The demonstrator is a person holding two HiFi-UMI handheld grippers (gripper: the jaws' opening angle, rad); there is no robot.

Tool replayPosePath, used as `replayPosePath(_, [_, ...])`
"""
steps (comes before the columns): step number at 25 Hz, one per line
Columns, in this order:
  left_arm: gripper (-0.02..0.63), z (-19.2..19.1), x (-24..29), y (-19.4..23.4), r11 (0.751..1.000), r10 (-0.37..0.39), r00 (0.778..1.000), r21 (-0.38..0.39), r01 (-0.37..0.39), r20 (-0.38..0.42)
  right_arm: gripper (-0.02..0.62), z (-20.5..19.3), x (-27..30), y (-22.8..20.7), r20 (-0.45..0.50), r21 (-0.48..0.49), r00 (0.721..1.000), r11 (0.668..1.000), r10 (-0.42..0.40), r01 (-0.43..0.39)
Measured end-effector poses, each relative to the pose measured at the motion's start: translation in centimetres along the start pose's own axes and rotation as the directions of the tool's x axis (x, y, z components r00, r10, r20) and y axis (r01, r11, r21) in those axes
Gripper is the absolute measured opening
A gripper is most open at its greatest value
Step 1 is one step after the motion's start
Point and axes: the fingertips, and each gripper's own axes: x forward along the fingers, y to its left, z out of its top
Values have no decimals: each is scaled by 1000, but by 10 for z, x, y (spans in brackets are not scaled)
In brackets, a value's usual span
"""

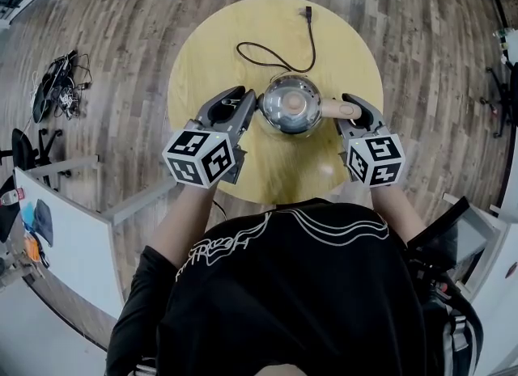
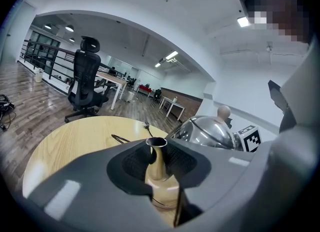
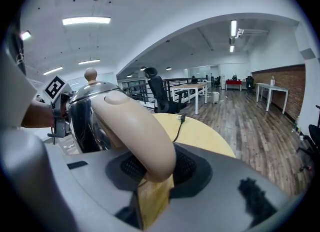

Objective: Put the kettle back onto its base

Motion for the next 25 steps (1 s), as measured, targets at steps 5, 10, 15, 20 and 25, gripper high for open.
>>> replayPosePath(5, [81, -2, 3, 2, 1000, 5, 1000, 1, -5, 19, 109, -5, 3, -2, 13, -1, 1000, 1000, -13, 13])
replayPosePath(10, [83, -4, 4, 3, 1000, 5, 1000, -13, -5, 29, 110, -11, 5, 0, 33, 15, 999, 1000, -14, 13])
replayPosePath(15, [84, -3, 5, 4, 998, -4, 999, -58, 6, 35, 110, -9, 5, -2, 59, 38, 998, 999, -18, 15])
replayPosePath(20, [189, -6, 1, 16, 992, 55, 998, -114, -50, 40, 131, -16, 3, -4, 36, 115, 999, 993, -2, -3])
replayPosePath(25, [222, -10, -12, 20, 987, 79, 996, -140, -73, 34, 176, -20, -10, -3, 38, 101, 999, 995, -15, 11])
